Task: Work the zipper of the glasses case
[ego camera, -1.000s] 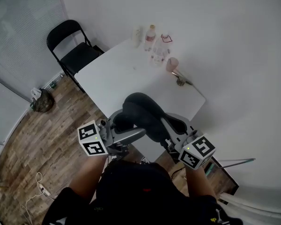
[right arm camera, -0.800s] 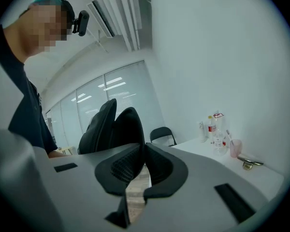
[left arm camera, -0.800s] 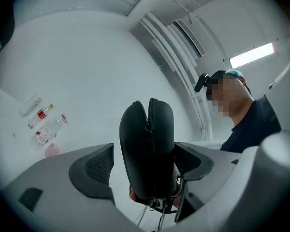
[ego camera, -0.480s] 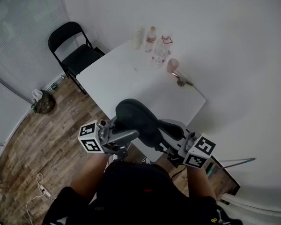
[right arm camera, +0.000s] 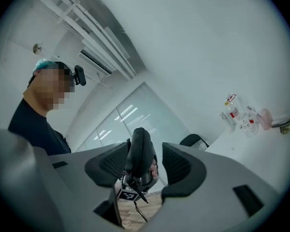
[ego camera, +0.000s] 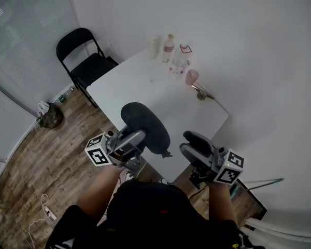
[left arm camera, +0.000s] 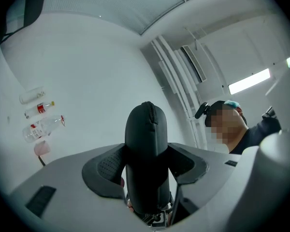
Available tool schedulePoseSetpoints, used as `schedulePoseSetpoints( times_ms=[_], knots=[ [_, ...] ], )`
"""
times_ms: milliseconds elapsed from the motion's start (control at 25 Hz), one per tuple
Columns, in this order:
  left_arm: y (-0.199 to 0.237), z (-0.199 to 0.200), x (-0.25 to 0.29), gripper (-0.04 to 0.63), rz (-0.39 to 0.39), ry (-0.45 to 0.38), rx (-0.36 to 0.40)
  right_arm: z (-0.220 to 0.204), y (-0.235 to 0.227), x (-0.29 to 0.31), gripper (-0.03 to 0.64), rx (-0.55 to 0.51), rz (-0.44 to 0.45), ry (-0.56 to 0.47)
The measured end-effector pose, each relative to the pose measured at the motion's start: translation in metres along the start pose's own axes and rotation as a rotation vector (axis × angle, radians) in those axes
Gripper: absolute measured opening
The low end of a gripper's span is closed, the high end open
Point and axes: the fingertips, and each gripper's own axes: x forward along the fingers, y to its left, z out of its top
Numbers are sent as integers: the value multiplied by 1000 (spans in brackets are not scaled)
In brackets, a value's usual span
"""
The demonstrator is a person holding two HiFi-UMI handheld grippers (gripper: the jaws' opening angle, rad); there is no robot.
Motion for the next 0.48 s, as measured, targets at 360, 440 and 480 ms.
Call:
schedulePoseSetpoints(
  times_ms=[360,440,480],
  knots=[
    [-7,-2,8,275,-4,42,20,-44,16,50,314,25,66,110],
    [-6,-6,9,275,7,59,29,-47,13,53,313,41,68,115],
    [-4,-7,9,275,17,67,37,-47,11,53,311,48,65,117]
  ],
)
